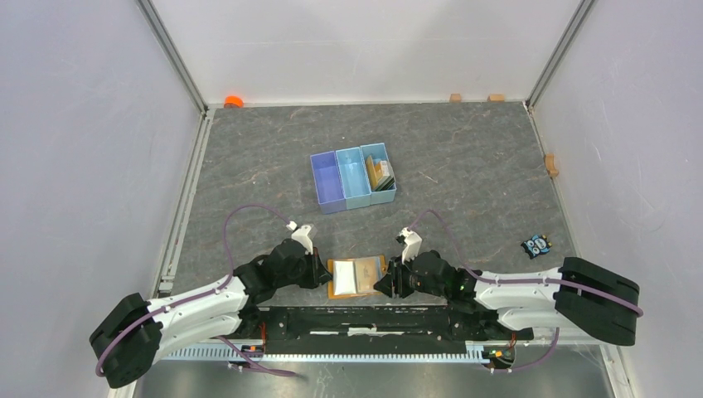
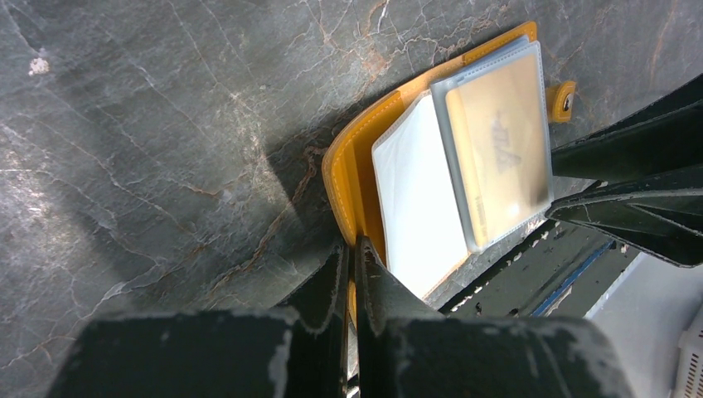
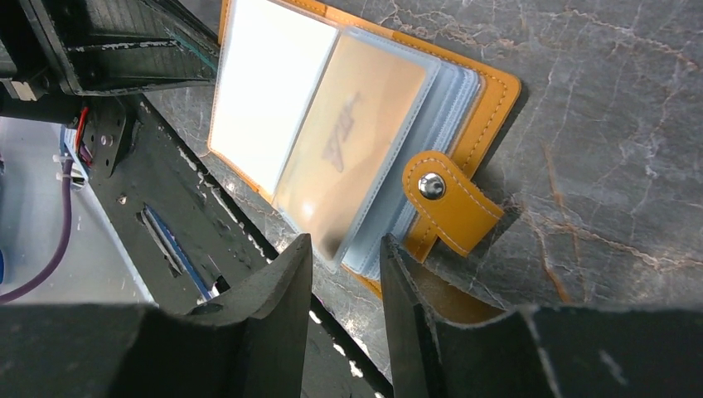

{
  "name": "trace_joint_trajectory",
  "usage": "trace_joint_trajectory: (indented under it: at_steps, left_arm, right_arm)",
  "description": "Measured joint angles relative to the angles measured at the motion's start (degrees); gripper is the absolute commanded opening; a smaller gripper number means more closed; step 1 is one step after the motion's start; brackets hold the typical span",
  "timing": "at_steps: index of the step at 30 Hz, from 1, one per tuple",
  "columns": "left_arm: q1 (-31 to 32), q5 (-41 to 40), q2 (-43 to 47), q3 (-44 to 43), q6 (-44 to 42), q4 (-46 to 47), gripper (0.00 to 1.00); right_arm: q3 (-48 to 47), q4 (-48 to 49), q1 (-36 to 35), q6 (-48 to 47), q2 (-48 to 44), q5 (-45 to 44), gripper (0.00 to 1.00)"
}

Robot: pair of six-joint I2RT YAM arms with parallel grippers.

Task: Put the credit cards into the card holder
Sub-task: Turn over the card slot in the card holder.

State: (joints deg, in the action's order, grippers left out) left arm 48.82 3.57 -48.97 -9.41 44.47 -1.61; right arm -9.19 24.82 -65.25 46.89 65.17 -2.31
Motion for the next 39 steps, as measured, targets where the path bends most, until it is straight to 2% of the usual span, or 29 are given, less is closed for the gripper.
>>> trace_joint_trajectory:
  at_steps: [19,29,31,35,39]
  left_arm:
    - [0.0,0.6,-0.9,0.0,0.0,0.9,0.02]
    - [-0.2,1.4,-1.4,0.0,0.0,1.5,0.02]
    - [-0.2,1.4,-1.4,0.0,0.0,1.5,0.05]
    - [-0.2,1.4,-0.9,0.0,0.1,1.2,0.2]
    - [-0.3,1.0,1.3,0.0,0.7,-1.1,0.43]
  right_arm:
    - [-2.0,5.4,-0.8,0.3,1.4,2.1,0.38]
    - [-6.4,7.7,-2.1,-1.4,6.6,4.0,0.44]
    - [-7.8,8.1,-2.6,-1.8,8.2,4.8,0.48]
    - [-9.9,8.1,-3.4,-2.9,9.0,5.8,0.58]
    - [-11.0,6.7,-3.6,-4.7,7.4,6.0,0.67]
